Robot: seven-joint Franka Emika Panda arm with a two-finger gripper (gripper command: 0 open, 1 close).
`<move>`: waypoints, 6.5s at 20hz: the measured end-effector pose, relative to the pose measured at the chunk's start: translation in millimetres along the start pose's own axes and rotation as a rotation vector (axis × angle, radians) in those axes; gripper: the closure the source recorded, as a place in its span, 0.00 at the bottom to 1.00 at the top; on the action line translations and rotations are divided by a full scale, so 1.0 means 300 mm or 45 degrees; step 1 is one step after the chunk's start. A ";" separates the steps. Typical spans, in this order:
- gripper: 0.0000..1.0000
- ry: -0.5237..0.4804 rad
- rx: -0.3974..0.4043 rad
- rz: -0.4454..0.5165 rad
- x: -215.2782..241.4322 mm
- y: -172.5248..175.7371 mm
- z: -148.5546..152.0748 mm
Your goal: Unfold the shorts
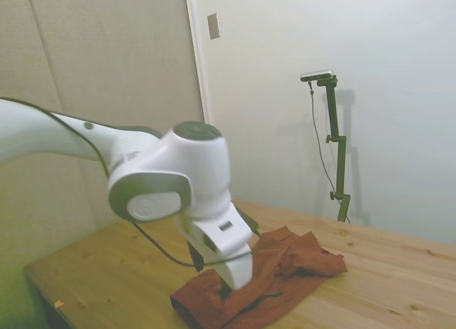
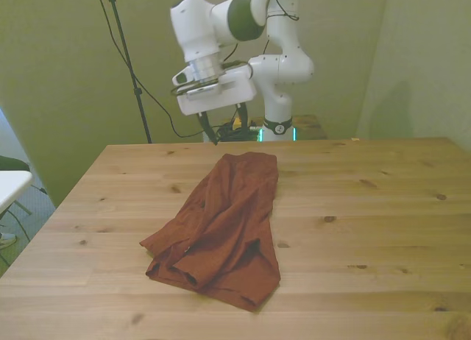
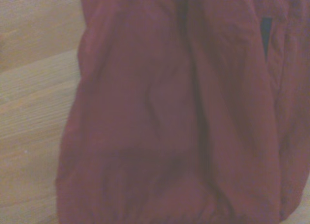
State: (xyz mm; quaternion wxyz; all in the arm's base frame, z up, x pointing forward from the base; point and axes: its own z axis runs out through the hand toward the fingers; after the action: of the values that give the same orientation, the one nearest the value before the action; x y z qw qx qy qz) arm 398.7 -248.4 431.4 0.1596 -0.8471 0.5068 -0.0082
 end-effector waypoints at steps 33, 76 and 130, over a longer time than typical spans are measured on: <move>1.00 -0.293 -0.041 -0.011 0.023 0.028 0.236; 1.00 -0.042 -0.133 -0.264 -0.103 -0.117 0.052; 0.00 0.311 -0.310 -0.104 -0.679 -0.866 0.323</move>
State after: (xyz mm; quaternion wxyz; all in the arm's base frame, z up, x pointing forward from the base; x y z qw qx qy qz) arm 539.2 65.6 441.9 -0.0075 -0.8727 0.4849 -0.0561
